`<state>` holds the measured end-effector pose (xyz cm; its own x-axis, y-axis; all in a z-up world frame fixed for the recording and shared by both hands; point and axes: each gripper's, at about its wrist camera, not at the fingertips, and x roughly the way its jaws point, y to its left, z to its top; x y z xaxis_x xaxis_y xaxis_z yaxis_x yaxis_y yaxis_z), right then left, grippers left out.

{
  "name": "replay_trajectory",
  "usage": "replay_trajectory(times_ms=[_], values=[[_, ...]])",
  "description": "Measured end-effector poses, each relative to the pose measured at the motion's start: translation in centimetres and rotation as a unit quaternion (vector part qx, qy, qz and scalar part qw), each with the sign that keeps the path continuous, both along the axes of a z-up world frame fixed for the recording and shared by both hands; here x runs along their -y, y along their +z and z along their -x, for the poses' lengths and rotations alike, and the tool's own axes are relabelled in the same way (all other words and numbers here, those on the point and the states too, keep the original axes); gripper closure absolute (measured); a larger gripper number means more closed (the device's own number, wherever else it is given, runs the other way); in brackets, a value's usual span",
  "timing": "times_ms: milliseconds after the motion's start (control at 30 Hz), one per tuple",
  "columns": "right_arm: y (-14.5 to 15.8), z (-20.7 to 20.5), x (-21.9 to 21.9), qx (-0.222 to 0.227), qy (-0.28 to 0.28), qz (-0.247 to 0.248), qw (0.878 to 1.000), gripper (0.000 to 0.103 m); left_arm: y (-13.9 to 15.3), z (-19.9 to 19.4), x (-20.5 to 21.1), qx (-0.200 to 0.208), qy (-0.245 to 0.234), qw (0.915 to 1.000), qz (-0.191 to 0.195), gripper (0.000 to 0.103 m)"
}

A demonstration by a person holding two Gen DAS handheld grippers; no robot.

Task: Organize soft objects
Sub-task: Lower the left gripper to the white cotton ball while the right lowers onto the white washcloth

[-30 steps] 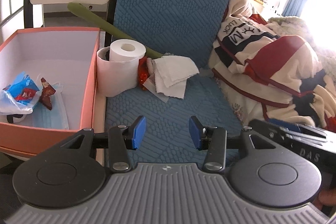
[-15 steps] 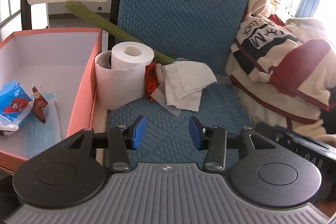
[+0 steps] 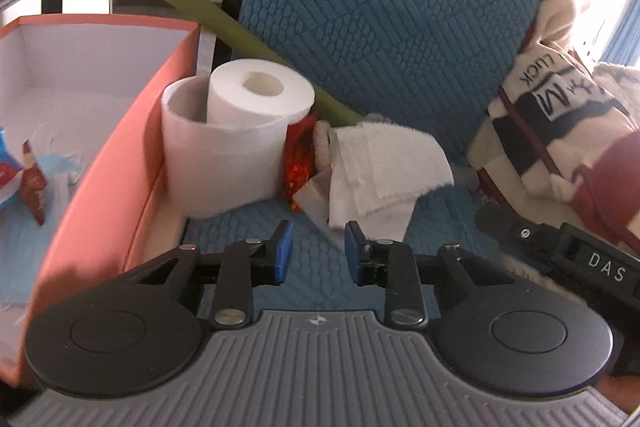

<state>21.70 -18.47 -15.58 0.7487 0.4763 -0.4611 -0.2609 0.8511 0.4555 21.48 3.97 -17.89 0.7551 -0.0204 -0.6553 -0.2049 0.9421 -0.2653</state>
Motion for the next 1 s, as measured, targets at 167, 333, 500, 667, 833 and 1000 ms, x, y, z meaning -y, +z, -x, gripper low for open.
replay_trajectory(times_ms=[167, 333, 500, 667, 833, 1000], values=[[-1.8, -3.7, 0.7, -0.047, 0.002, -0.057, 0.997, 0.029, -0.8, -2.7, 0.0, 0.020, 0.009, 0.9998, -0.004, 0.073], [-3.4, -7.0, 0.3, -0.070, -0.006, -0.072, 0.995, 0.026, -2.1, -5.1, 0.1, 0.022, 0.020, 0.9995, -0.012, 0.073], [-5.1, -9.9, -0.8, -0.098, -0.001, -0.095, 0.991, 0.027, -3.1, -7.0, 0.3, 0.028, 0.021, 0.9992, -0.020, 0.073], [-6.1, -11.4, -1.6, -0.118, -0.019, -0.096, 0.988, 0.034, -3.4, -8.2, 0.2, 0.037, 0.026, 0.9990, -0.008, 0.075], [-7.1, -12.1, -1.7, -0.138, -0.014, -0.138, 0.981, 0.050, -3.8, -8.9, 0.7, 0.035, 0.036, 0.9986, -0.014, 0.076], [-7.5, -12.4, -1.6, -0.151, -0.030, -0.139, 0.978, 0.084, -4.6, -9.7, 1.2, 0.024, 0.057, 0.9976, -0.031, 0.076]])
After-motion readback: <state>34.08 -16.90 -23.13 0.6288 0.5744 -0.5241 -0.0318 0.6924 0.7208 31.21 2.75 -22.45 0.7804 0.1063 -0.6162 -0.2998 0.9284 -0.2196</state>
